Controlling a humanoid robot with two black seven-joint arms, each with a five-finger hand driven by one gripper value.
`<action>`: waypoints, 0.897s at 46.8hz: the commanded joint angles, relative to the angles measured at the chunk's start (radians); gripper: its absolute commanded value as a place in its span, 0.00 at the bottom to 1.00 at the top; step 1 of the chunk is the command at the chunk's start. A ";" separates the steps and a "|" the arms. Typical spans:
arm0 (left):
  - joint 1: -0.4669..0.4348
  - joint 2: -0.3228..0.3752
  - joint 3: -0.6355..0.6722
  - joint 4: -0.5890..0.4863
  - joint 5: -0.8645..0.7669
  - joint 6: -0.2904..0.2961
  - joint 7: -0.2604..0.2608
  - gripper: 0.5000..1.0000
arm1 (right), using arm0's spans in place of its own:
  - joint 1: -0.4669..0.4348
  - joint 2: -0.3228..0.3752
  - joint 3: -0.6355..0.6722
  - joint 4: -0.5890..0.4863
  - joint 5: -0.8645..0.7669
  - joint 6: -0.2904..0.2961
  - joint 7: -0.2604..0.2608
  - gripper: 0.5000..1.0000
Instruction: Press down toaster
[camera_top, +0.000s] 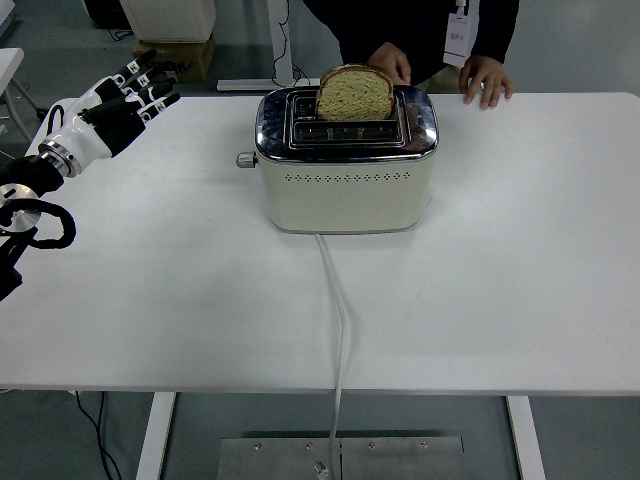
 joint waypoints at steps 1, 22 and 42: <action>0.000 0.000 0.000 0.000 0.000 0.000 -0.002 1.00 | 0.000 0.000 0.000 0.000 0.000 0.000 0.000 1.00; 0.002 -0.004 -0.002 0.000 -0.006 0.000 -0.002 1.00 | 0.000 0.000 0.000 0.000 0.000 0.000 0.000 1.00; 0.014 -0.020 -0.002 0.000 -0.012 0.001 -0.002 1.00 | 0.000 0.000 0.000 0.000 0.000 0.000 0.000 1.00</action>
